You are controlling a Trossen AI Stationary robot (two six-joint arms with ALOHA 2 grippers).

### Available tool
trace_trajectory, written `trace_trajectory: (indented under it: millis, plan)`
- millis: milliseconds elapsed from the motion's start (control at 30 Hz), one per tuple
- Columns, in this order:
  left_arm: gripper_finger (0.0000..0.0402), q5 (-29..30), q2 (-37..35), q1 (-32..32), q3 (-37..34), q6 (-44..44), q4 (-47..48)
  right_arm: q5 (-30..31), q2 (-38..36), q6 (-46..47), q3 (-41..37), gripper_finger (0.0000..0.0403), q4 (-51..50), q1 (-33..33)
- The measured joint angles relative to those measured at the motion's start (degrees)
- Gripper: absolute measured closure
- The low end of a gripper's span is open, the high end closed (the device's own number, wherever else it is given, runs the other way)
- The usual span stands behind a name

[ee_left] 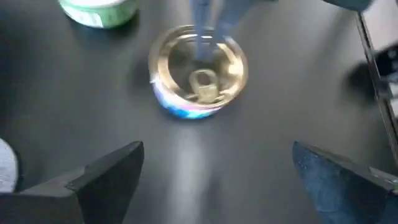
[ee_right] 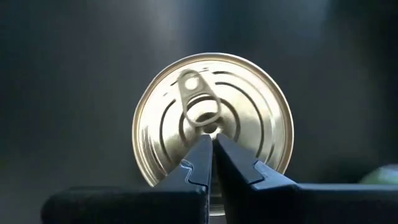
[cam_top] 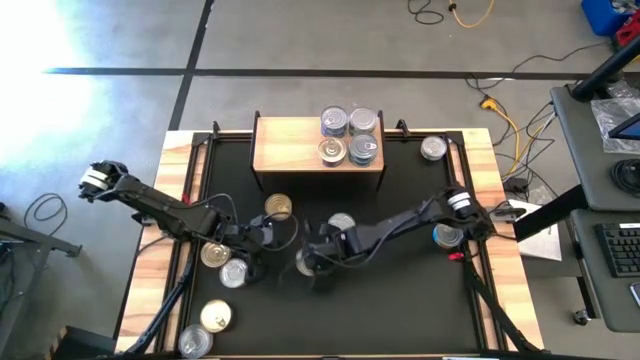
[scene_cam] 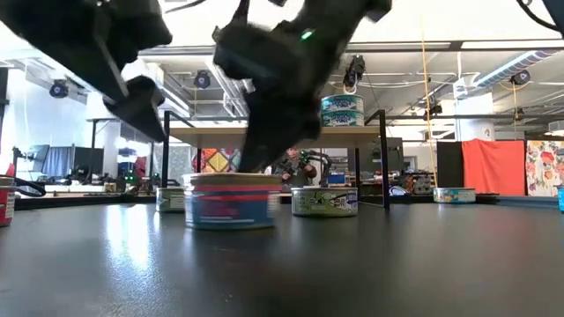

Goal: Stack canned seafood by type on shelf
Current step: Stack the top pink center tuna can on top of the pink tuna can on the shelf

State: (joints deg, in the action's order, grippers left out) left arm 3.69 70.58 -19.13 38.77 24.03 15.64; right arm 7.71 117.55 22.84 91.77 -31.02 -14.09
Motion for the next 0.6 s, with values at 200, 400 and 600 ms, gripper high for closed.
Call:
trace_trajectory:
  millis: [200,400,600]
  plan:
    - [0.0030,2.63,2.02,-2.53,7.84,5.10,-0.10,0.96,-0.33,-0.10,0.11,0.0390,-6.92,-5.00]
    - [0.0044,6.92,7.36,-6.12,17.21,6.15,0.41,0.84,-0.85,-0.25,0.55,0.0390,-7.68,-10.46]
    - [0.0044,10.95,12.68,-10.21,21.95,7.67,0.68,2.49,-4.45,6.28,1.09,0.0390,-8.43,-14.44]
